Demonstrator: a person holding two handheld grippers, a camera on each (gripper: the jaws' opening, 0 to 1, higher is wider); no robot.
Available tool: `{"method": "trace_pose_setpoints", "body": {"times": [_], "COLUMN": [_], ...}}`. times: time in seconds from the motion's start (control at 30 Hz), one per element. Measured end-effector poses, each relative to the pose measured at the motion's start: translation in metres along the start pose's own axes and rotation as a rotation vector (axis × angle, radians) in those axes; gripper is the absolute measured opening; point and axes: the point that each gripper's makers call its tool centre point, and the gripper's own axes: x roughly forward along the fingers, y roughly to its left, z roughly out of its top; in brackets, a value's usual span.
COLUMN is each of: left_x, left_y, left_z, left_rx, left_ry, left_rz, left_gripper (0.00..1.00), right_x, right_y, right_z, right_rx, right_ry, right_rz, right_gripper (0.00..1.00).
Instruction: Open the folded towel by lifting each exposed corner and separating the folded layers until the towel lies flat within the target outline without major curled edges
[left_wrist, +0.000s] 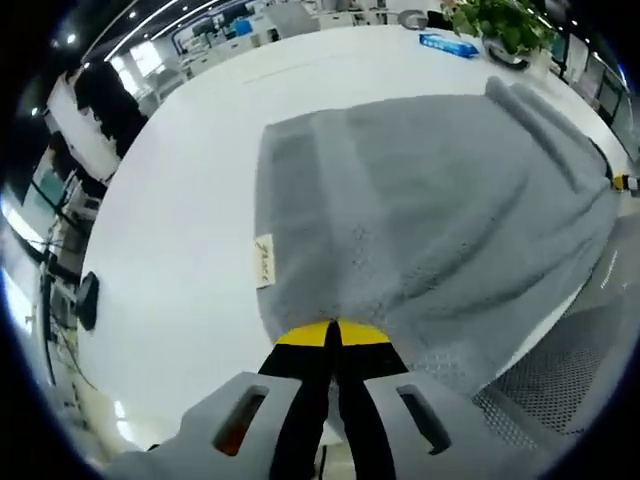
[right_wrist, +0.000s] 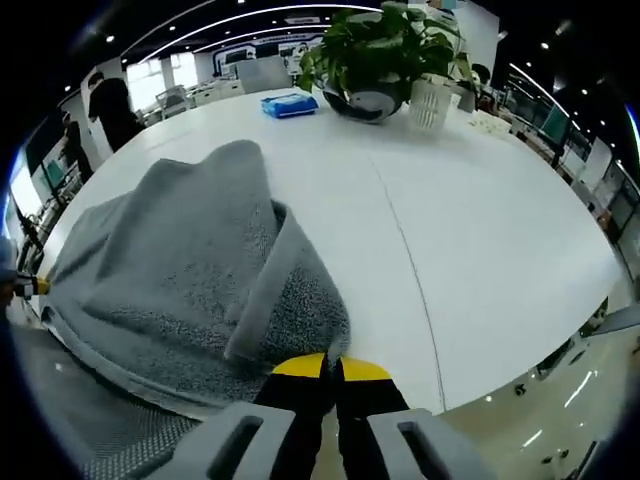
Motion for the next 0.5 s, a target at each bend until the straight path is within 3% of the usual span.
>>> {"method": "trace_pose_setpoints", "body": {"times": [0.5], "left_x": [0.035], "left_y": [0.016], "left_z": [0.056], "left_rx": [0.058], "left_ry": [-0.036], "left_rz": [0.003], "left_gripper": [0.00], "right_x": [0.049], "right_y": [-0.001], "right_z": [0.067], "right_rx": [-0.078], "right_ry": [-0.072], "right_rz": [-0.001], "right_gripper": [0.00]}}
